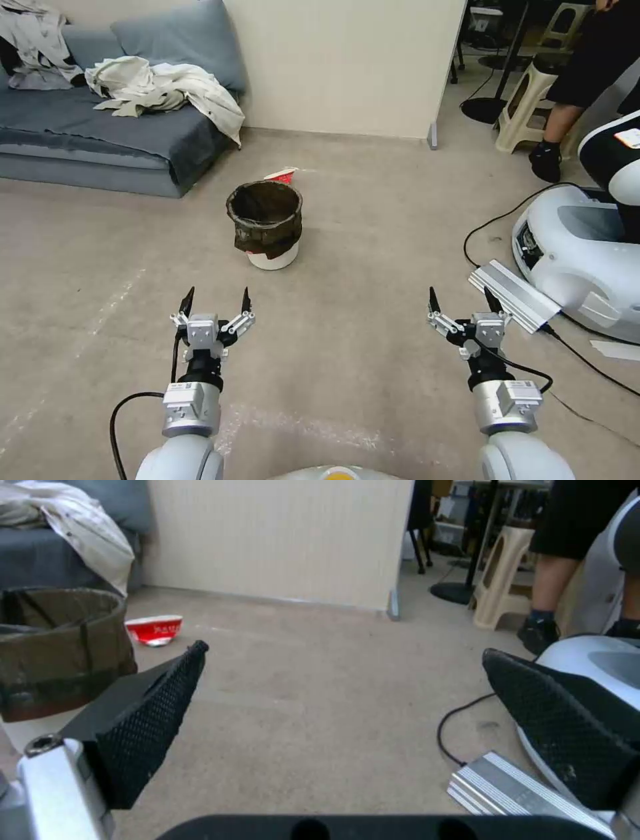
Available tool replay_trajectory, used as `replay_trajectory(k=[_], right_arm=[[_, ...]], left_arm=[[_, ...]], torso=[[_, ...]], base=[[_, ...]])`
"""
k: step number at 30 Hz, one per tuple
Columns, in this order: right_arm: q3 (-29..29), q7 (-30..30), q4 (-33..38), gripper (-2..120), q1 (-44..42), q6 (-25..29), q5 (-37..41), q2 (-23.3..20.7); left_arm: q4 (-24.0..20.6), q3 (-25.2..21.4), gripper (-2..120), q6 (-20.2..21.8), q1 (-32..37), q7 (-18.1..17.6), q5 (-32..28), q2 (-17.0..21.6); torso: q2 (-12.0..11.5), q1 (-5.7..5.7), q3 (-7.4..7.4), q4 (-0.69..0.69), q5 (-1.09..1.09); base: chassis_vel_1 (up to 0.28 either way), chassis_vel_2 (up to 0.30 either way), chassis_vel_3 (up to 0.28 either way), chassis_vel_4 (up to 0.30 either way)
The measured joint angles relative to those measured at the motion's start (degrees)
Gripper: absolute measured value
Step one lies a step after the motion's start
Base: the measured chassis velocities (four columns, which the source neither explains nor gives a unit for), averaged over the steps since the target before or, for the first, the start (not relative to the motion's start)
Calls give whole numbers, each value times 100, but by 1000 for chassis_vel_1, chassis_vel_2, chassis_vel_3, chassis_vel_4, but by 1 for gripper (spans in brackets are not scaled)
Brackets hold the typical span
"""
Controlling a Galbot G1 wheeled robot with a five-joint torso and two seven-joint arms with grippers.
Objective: Pick up the trash can from the floor.
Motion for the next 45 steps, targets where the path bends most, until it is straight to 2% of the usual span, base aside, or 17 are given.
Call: replay_trajectory(k=[11, 45], right_arm=[[-25, 16, 46, 100, 1, -16, 5, 4], [-24, -74, -20, 100, 2, -48, 62, 13]], left_arm=[[-168, 54, 100, 115, 6, 80, 146, -14], [-133, 50, 100, 47, -42, -7, 164, -21]], torso=[[0, 0, 0, -1, 0], [0, 0, 0, -1, 0]], base=[[0, 0, 0, 0], [13, 26, 28, 17]])
